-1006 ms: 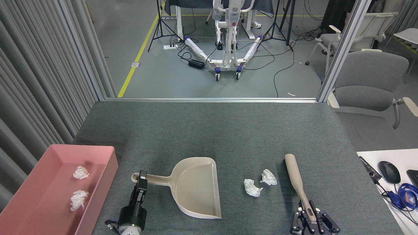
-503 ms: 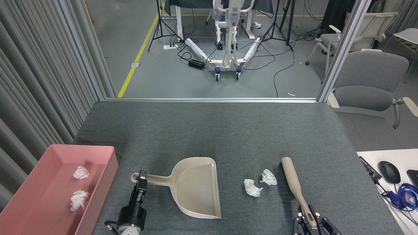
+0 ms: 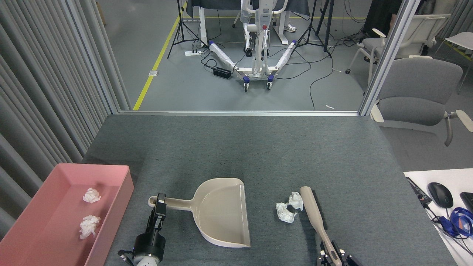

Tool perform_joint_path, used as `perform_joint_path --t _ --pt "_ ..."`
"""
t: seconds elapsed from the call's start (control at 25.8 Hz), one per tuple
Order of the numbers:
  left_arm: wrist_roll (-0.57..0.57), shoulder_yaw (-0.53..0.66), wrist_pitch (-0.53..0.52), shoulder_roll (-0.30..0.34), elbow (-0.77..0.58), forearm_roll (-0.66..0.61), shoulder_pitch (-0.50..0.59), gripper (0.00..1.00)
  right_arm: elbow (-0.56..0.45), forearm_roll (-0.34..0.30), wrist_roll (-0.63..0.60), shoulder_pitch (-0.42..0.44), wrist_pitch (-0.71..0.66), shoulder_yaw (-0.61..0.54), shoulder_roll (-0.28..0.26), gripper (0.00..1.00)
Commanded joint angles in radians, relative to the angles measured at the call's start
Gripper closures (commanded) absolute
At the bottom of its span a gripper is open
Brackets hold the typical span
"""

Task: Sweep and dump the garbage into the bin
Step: 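Sweep the white paper balls into the dustpan with the right brush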

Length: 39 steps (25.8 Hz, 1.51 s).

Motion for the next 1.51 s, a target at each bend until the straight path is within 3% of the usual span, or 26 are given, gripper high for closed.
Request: perform_joint_path --t 0.0,0.93,1.08,1.24,1.47 --pt "0.0 0.0 0.008 0.0 0.001 0.0 0.0 1.0 -0.001 0.002 -0.002 0.001 0.007 0.049 0.01 0.96" --pt "-0.003 -0.018 0.007 0.017 -0.021 0.015 -0.003 1.0 0.041 -0.003 -0.01 -0.056 0.044 0.407 0.145 0.96" --pt "-0.003 -0.02 -0.028 0.028 -0.037 0.12 0.009 1.0 0.059 -0.008 -0.013 -0.062 0.058 0.436 0.159 0.96" --pt "-0.003 -0.021 -0.051 0.038 -0.039 0.155 0.014 0.99 0.067 -0.07 -0.025 -0.067 0.073 0.451 0.159 0.96" --pt "-0.003 -0.057 -0.047 0.045 -0.064 0.241 0.016 0.99 0.032 -0.078 -0.026 -0.062 0.077 0.434 0.148 0.96"
